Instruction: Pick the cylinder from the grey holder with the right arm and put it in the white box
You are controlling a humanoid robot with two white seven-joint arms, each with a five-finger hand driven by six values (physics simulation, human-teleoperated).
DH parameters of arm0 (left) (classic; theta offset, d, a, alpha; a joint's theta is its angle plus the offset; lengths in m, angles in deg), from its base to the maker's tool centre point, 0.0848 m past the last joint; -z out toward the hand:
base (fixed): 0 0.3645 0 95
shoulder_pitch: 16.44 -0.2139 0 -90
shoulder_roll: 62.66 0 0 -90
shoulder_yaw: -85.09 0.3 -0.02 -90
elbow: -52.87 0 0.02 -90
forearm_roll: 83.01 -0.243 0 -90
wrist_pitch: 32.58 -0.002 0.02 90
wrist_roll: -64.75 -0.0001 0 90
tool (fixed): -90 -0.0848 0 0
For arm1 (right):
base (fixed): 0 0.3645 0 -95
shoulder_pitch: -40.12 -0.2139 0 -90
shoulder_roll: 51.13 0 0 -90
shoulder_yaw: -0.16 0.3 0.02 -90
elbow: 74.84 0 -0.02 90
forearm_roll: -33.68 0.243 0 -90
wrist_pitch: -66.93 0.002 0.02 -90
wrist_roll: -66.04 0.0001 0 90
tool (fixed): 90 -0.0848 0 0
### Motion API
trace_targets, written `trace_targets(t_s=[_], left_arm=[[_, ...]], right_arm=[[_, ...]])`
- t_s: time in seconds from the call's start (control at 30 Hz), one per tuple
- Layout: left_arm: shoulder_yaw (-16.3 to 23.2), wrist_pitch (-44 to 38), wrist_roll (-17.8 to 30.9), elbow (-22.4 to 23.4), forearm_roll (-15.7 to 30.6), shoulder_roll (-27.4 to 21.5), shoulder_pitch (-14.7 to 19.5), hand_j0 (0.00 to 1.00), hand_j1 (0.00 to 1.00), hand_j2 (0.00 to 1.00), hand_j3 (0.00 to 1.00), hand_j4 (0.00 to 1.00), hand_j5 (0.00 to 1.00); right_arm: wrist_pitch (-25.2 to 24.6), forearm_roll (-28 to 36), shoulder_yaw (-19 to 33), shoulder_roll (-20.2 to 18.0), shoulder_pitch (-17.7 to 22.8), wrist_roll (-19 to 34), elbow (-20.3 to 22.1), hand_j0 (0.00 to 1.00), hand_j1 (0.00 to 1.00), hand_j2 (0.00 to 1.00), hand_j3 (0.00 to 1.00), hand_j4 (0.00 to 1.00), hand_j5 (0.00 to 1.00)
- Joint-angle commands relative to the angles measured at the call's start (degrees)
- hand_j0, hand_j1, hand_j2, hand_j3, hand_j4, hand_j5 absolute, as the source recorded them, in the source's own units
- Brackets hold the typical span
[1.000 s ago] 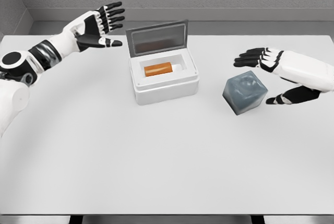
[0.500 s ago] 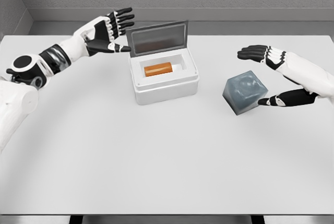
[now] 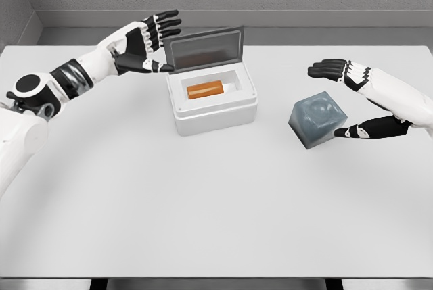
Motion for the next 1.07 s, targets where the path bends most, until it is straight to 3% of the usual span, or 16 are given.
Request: trace_targets(t_s=[0.0, 0.27, 0.6, 0.73, 0.83, 1.03], left_arm=[[-0.1, 0.1, 0.0, -0.5, 0.3, -0.2, 0.0, 1.0, 1.0, 1.0, 1.0, 1.0, 1.0], [-0.2, 0.1, 0.0, -3.5, 0.4, -2.3, -1.7, 1.0, 1.0, 1.0, 1.0, 1.0, 1.0], [-2.1, 0.1, 0.0, -3.5, 0.4, -4.6, -1.9, 1.0, 1.0, 1.0, 1.0, 1.0, 1.0], [-2.1, 0.1, 0.1, -7.9, 0.6, -12.0, -4.6, 1.0, 1.0, 1.0, 1.0, 1.0, 1.0], [-2.9, 0.1, 0.1, -8.5, 0.7, -16.3, -5.8, 1.0, 1.0, 1.0, 1.0, 1.0, 1.0], [-5.0, 0.2, 0.1, -8.5, 0.8, -19.8, -7.0, 1.0, 1.0, 1.0, 1.0, 1.0, 1.0]], right_arm=[[-0.2, 0.5, 0.0, 0.0, 0.0, 0.0, 0.0, 1.0, 1.0, 1.0, 1.0, 1.0, 1.0], [-0.2, 0.5, 0.0, 0.0, 0.0, 0.0, 0.0, 1.0, 1.0, 1.0, 1.0, 1.0, 1.0], [-0.2, 0.5, 0.1, 0.4, 0.0, 0.0, 0.0, 1.0, 1.0, 1.0, 1.0, 1.0, 1.0], [-0.2, 0.5, 0.0, 0.4, 0.0, 0.0, 0.0, 1.0, 1.0, 1.0, 1.0, 1.0, 1.0], [-0.2, 0.5, 0.1, 0.4, 0.0, 0.0, 0.0, 1.0, 1.0, 1.0, 1.0, 1.0, 1.0], [-0.2, 0.4, 0.1, 0.4, 0.0, 0.0, 0.0, 1.0, 1.0, 1.0, 1.0, 1.0, 1.0]])
